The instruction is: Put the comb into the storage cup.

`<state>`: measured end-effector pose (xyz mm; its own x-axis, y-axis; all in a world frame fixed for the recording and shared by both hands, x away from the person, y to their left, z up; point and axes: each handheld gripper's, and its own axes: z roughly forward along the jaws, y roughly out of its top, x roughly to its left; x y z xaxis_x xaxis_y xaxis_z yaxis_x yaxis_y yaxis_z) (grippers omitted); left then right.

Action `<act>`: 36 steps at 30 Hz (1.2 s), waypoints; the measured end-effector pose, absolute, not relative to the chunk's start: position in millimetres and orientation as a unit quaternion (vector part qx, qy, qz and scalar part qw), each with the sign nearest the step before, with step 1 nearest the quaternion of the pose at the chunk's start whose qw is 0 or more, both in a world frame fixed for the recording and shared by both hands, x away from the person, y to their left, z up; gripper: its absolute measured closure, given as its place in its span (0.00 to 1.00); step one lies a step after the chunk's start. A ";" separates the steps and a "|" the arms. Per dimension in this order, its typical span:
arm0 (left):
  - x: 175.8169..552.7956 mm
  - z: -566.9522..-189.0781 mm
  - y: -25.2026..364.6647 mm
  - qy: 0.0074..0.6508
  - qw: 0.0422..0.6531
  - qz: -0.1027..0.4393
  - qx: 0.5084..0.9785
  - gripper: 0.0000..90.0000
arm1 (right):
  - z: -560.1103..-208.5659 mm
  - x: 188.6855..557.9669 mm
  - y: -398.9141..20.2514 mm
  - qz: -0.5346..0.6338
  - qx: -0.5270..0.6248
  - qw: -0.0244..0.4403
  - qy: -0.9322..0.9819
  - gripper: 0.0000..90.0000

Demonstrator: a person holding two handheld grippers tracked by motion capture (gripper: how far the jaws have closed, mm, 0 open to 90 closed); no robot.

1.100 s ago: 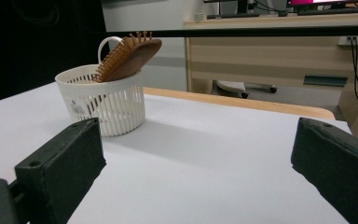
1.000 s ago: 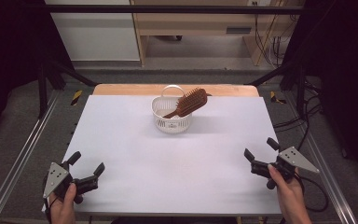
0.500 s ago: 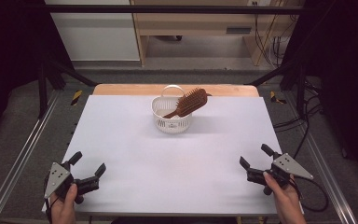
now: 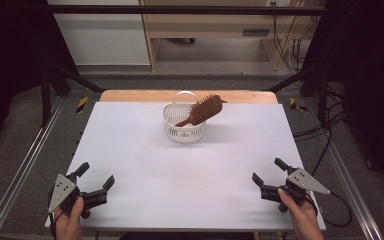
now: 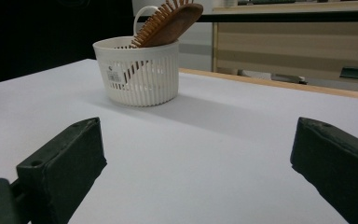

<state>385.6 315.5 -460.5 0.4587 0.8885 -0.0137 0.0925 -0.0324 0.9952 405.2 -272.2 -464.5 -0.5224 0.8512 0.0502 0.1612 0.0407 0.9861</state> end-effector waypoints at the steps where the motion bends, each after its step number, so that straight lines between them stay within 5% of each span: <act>1: 385.6 -460.5 315.2 0.388 0.576 0.345 0.631 0.01 | -464.8 405.1 -271.3 0.576 0.385 0.299 0.656 0.03; 36: 384.5 -459.2 310.3 0.375 0.581 0.340 0.638 0.01 | -477.1 405.9 -244.1 0.588 0.354 0.264 0.677 0.03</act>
<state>384.5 310.3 -459.2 0.4876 0.8730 -0.0030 0.0843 -0.0437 0.9955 405.9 -244.1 -477.1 -0.6100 0.7902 0.0598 0.1700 0.0568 0.9838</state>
